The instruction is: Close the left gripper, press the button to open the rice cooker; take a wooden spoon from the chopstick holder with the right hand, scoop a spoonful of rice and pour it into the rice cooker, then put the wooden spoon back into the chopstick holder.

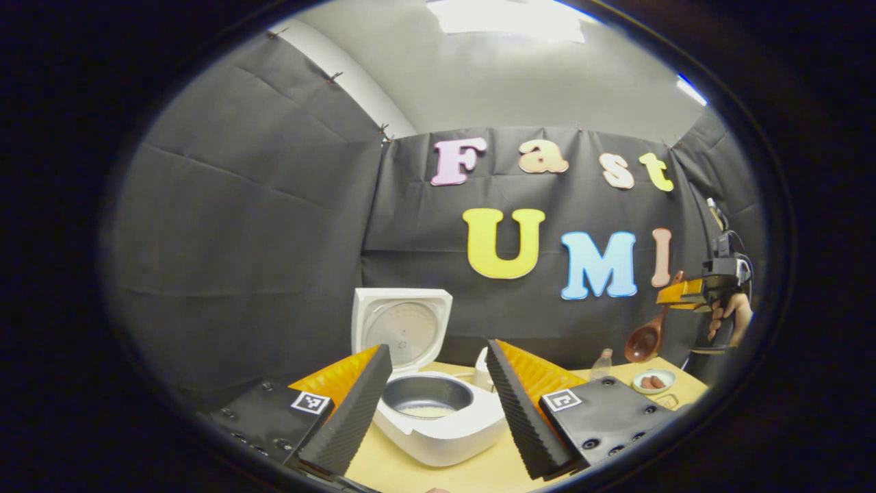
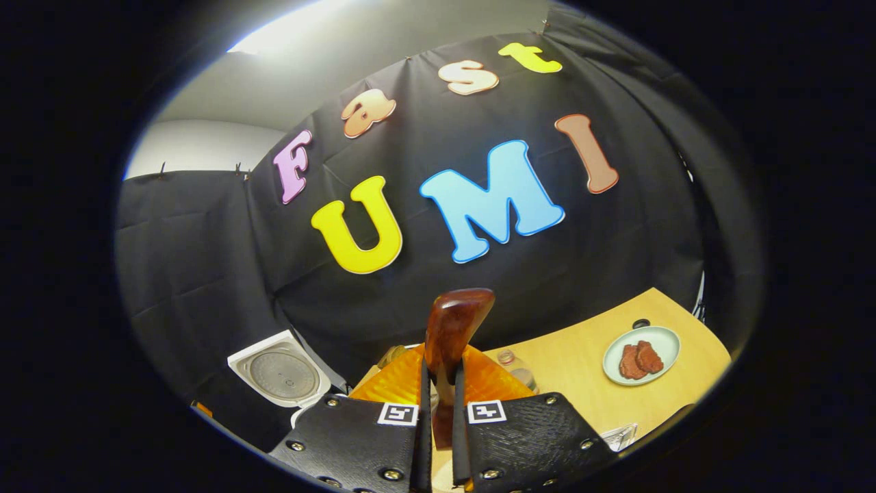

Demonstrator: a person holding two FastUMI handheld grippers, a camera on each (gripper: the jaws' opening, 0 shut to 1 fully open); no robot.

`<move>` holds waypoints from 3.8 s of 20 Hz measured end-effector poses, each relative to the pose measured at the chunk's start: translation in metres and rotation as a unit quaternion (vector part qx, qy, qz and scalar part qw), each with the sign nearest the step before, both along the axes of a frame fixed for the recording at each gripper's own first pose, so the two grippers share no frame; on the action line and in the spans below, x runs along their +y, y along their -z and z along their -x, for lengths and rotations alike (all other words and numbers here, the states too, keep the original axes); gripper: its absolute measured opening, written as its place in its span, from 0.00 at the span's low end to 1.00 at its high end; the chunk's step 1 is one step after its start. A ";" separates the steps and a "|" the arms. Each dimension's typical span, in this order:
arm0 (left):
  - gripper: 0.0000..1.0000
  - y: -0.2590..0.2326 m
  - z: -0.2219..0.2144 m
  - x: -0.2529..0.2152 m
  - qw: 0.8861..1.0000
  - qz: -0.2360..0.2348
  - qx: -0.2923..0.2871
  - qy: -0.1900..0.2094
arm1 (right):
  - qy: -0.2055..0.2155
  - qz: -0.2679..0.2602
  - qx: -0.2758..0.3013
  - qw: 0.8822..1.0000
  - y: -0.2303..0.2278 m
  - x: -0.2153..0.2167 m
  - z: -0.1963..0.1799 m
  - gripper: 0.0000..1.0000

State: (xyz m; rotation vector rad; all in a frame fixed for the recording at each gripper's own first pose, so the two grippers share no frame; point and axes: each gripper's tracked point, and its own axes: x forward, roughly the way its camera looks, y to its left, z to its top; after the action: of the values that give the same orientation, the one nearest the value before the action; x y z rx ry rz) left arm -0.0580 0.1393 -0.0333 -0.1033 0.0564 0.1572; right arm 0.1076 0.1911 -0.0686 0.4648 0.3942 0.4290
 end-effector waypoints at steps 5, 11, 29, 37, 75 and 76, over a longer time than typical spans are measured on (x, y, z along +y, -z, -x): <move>0.99 -0.008 -0.010 -0.042 1.000 -0.004 -0.004 0.029 | 0.037 0.016 0.008 0.999 0.019 -0.061 0.002 0.12; 0.96 -0.008 -0.017 -0.076 0.999 -0.012 0.003 0.052 | 0.068 0.049 0.038 0.996 0.061 -0.117 0.010 0.12; 0.99 -0.014 -0.024 -0.102 0.997 -0.046 0.010 0.066 | 0.080 0.076 0.163 0.980 0.198 -0.143 0.058 0.12; 0.96 -0.009 -0.034 -0.102 0.997 -0.037 0.012 0.065 | 0.084 0.054 0.183 0.978 0.210 -0.156 0.075 0.30; 0.99 0.007 -0.365 0.176 0.985 -0.049 0.062 -0.151 | 0.256 0.274 -0.021 0.927 0.030 -0.221 0.148 0.95; 0.99 0.013 -0.369 0.180 0.985 -0.045 0.072 -0.151 | 0.255 0.278 -0.020 0.926 0.030 -0.221 0.149 0.96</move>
State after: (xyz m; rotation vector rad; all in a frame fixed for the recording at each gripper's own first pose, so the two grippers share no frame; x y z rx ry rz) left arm 0.3106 0.3196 -0.0465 -0.0096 0.1776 0.4698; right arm -0.0416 -0.0297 -0.0984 -0.0067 0.3223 -0.1866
